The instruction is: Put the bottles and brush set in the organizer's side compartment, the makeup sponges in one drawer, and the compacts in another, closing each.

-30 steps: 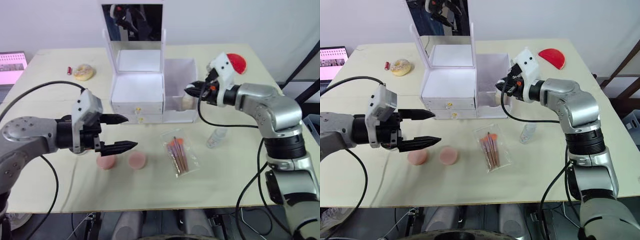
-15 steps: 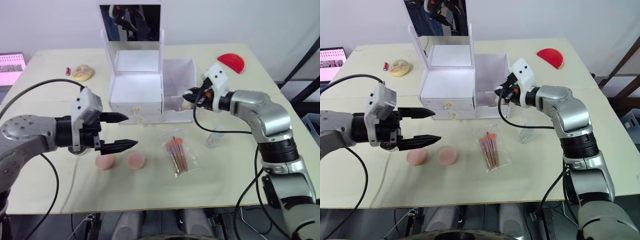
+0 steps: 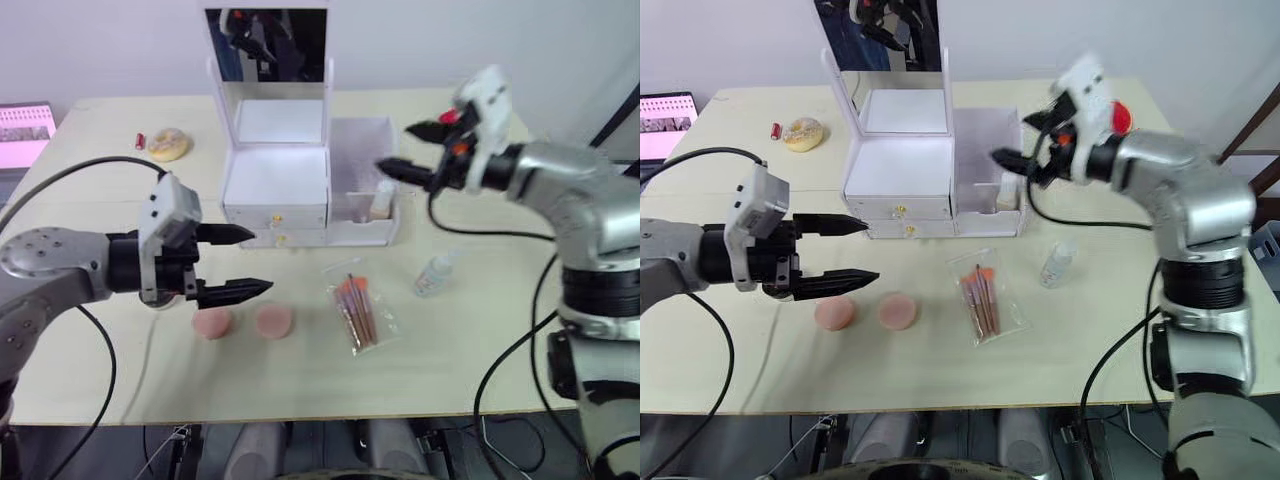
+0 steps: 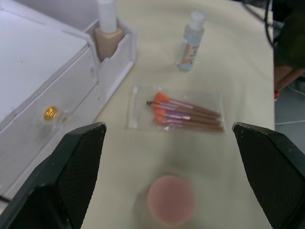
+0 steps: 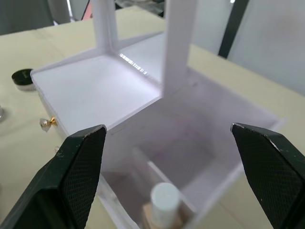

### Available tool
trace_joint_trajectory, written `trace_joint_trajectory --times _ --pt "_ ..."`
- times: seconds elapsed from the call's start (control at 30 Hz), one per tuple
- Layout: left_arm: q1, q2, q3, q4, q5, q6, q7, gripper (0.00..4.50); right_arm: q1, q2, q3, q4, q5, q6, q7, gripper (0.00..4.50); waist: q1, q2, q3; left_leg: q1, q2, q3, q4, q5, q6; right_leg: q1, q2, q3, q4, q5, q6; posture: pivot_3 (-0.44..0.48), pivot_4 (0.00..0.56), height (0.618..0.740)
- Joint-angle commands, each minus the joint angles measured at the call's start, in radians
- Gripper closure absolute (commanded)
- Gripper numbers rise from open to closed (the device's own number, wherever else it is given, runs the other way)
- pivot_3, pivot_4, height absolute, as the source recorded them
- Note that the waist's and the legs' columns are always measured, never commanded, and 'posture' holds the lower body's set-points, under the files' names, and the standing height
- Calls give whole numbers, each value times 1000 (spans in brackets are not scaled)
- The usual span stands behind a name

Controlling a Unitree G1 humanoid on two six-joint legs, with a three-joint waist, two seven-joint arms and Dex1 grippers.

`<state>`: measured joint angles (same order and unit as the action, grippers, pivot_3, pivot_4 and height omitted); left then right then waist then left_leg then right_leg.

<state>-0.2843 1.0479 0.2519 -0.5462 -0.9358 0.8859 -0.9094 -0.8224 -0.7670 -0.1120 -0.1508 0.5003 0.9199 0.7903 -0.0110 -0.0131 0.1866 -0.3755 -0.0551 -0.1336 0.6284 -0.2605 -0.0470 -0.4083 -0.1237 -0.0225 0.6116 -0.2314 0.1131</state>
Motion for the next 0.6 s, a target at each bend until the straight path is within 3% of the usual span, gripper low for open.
trace_joint_trajectory --times 0.03,0.13,0.23,0.33,0.43,0.6 --pt "38 41 111 49 24 -33 -54 0 95 -144 -133 -2 22 -30 94 66 3 -1 0 0 0 0 0 0 0 0 0 0 0 0 0 0 150 739" --pt "116 74 180 88 56 -65 -133 0 296 -254 -219 -30 33 -131 238 66 0 -1 0 -1 0 1 0 -1 1 0 0 0 -1 -1 0 0 150 739" --pt "175 74 237 106 58 -74 -170 0 467 -295 -281 -58 36 -198 315 66 -7 0 1 1 1 3 -1 -1 3 0 0 0 -1 -1 0 0 150 739" --pt "294 72 319 90 83 -88 -238 0 666 -288 -357 -103 4 -283 352 66 -8 0 0 2 3 6 -1 -2 3 0 1 2 0 -3 2 0 150 739" --pt "330 59 373 117 99 -94 -221 0 781 -267 -437 -117 1 -311 332 66 0 0 1 2 4 6 1 -1 3 0 2 2 1 -2 1 0 150 739" --pt "413 55 475 314 236 -178 -235 0 905 -248 -623 -10 -3 -378 348 66 2 0 1 2 5 7 4 -2 2 2 2 3 0 -2 0 0 150 739"
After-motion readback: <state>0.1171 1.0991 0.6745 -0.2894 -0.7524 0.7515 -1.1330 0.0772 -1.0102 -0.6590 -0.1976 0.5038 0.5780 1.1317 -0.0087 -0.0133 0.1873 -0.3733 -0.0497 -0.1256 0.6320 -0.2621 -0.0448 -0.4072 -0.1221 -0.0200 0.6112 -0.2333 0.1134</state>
